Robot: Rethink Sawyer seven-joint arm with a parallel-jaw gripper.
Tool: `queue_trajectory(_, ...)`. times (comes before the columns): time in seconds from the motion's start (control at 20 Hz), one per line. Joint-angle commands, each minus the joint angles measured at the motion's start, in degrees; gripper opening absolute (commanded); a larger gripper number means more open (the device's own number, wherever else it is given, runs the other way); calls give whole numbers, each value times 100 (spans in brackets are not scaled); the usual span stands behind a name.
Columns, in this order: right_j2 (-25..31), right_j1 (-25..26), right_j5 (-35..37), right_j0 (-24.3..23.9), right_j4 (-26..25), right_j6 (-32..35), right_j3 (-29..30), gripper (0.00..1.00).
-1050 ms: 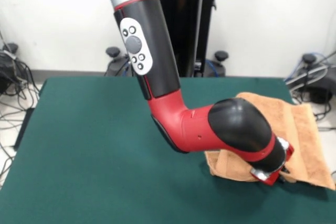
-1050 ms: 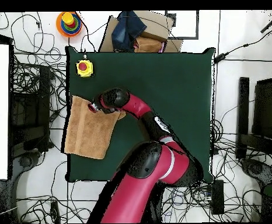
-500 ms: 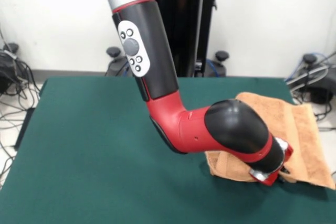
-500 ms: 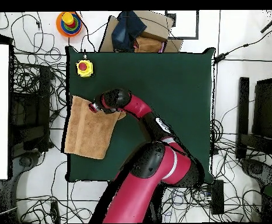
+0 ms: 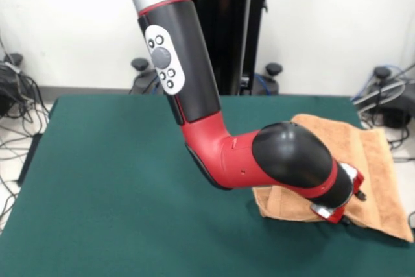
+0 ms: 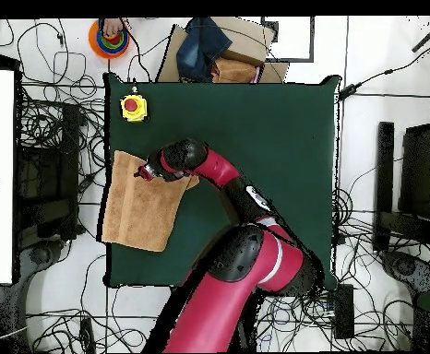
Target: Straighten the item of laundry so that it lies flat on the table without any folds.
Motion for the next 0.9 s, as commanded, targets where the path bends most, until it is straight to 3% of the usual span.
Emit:
queue_trajectory(0.05,-680,584,-362,-184,-440,236,-291,100)
queue_trajectory(0.15,-675,586,-380,-189,-455,222,-287,100)
queue_trajectory(0.25,-471,722,-836,-333,-547,-42,-290,100)
queue_trajectory(0.4,-593,658,-1490,-214,-766,258,-297,100)
queue_trajectory(0.6,-1309,-464,-2290,109,-1367,1162,356,100)
queue_trajectory(0.75,-1636,-1264,-2114,220,-1593,1312,749,100)
queue_trajectory(0.9,-1693,-1605,-1791,209,-1635,1150,880,100)
